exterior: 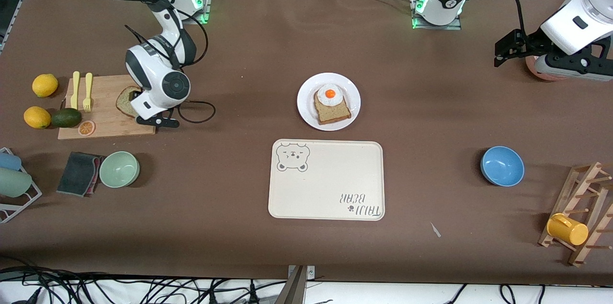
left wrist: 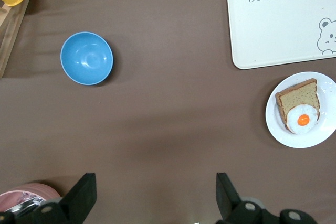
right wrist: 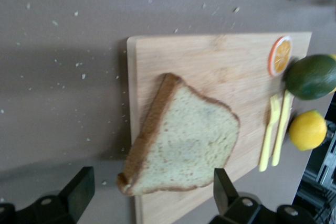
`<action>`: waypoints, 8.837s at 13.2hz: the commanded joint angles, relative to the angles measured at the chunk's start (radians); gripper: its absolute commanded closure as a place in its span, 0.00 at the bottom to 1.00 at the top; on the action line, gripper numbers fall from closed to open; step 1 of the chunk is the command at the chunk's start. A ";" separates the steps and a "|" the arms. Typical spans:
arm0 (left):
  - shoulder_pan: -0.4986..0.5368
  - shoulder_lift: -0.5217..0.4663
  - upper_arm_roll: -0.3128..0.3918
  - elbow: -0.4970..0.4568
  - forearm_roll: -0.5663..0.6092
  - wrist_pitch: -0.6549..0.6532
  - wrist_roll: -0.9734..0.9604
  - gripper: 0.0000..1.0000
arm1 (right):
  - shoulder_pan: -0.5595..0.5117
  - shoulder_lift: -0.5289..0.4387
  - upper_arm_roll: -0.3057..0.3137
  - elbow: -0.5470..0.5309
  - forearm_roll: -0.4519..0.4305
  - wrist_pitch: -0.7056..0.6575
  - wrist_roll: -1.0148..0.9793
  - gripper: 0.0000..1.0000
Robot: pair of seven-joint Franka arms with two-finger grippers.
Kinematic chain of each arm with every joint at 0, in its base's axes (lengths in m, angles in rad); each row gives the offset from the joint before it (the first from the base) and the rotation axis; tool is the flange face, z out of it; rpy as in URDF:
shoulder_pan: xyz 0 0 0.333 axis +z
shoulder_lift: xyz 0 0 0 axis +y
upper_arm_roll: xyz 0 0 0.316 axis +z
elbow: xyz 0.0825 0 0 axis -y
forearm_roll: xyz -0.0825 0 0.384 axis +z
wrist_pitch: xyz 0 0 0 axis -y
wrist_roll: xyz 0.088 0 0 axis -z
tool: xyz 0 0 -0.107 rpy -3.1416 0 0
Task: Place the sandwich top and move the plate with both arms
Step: 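Close the right gripper on the bread slice edge and lift it, then carry the bread slice with the right gripper over the white plate, then lower the bread onto the egg slice and open the right gripper, then withdraw the right gripper while the left gripper reaches toward the plate, then lower the left gripper to the white plate rim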
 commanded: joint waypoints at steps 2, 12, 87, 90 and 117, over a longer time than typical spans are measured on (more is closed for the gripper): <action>0.003 0.014 -0.005 0.030 0.025 -0.024 -0.009 0.00 | -0.011 0.034 0.011 0.009 -0.024 0.007 0.046 0.02; -0.005 0.014 -0.007 0.030 0.026 -0.024 -0.009 0.00 | -0.033 0.066 0.008 0.011 -0.024 0.009 0.049 0.24; 0.026 0.031 -0.007 -0.169 -0.072 0.198 0.002 0.00 | 0.096 -0.393 -0.037 0.444 0.712 -0.315 -0.344 0.00; 0.018 0.035 -0.010 -0.370 -0.072 0.437 0.002 0.00 | 0.010 -0.402 -0.052 0.462 0.708 -0.385 -0.428 0.00; -0.237 0.480 -0.079 -0.531 -1.124 0.849 0.489 0.18 | -0.151 -0.388 -0.072 0.487 0.604 -0.386 -0.666 0.00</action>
